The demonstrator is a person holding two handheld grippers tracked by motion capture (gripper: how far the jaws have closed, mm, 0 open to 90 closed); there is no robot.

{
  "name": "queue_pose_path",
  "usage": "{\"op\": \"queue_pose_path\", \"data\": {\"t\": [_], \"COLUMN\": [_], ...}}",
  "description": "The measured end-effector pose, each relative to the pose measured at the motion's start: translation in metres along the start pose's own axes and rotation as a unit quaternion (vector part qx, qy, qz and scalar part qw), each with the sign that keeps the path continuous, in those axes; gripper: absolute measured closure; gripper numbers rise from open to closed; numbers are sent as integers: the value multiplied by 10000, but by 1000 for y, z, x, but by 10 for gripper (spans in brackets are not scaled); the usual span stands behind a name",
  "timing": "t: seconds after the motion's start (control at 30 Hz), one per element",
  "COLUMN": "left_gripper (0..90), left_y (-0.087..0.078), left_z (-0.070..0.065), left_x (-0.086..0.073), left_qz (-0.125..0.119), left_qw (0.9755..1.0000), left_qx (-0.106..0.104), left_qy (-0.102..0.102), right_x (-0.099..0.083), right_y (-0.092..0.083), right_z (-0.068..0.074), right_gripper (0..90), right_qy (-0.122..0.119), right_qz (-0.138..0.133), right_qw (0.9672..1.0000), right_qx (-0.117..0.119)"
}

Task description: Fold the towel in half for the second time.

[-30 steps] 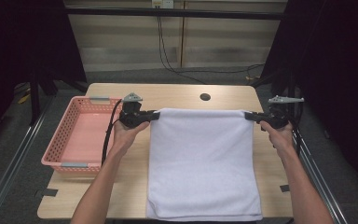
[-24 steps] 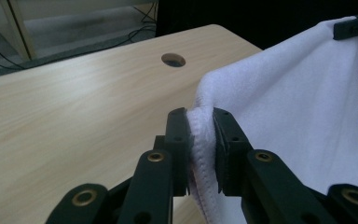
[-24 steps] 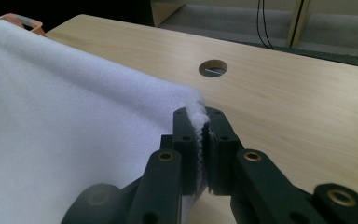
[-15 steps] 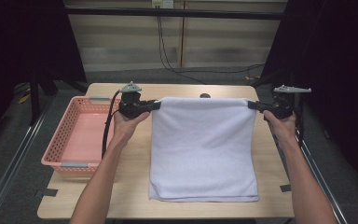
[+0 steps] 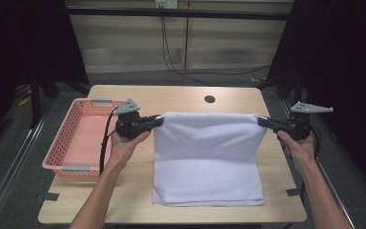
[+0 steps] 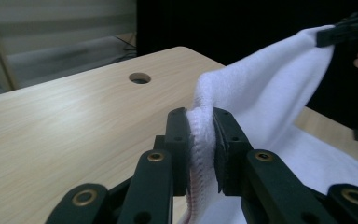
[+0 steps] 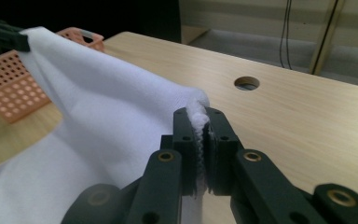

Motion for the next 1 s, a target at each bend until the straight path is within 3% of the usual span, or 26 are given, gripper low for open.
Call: {"op": "queue_pose_path", "data": {"t": [0.17, 0.33, 0.4, 0.57, 0.6, 0.67, 0.77, 0.83, 1.0], "left_gripper": [778, 775, 773, 767, 766, 761, 755, 751, 726], "left_y": [-7, -6, -5, -16, -17, -17, -13, -13, -19], "left_z": [-10, -25, -32, -43, -45, -49, -55, -60, -68], "left_x": [-22, -40, -48, -72, -76, -88, -106, -116, -129], "left_qz": [40, 125, 265, 386, 423, 636, 861, 1079, 1264], "left_qw": [9998, 9994, 9990, 9982, 9976, 9966, 9944, 9916, 9879], "left_qx": [-206, -324, -340, -416, -515, -456, -554, -604, -778], "left_qy": [-45, 46, 150, 200, 178, 270, 275, 386, 450], "right_x": [-24, -45, -53, -82, -91, -103, -120, -132, -155], "right_y": [-8, -20, -22, -24, -23, -21, -21, -21, -22], "right_z": [10, 21, 26, 40, 43, 47, 54, 58, 68], "right_gripper": [840, 833, 834, 827, 819, 803, 789, 780, 725], "right_qy": [-7, -64, -70, -68, -71, -91, -142, -172, -127], "right_qz": [34, 88, 125, 272, 343, 573, 822, 999, 1309], "right_qw": [9999, 9997, 9996, 9990, 9986, 9976, 9959, 9943, 9898], "right_qx": [109, 197, 260, 339, 397, 382, 363, 333, 554]}}
Point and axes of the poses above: each handheld gripper's, and its own axes: y roughly forward along the jaws, x roughly out of its top, z roughly to its left, the point moved 3 cm from there along y, roughly forward along the jaws, and after that the axes turned 14 degrees about z, right-handed, at the moved point
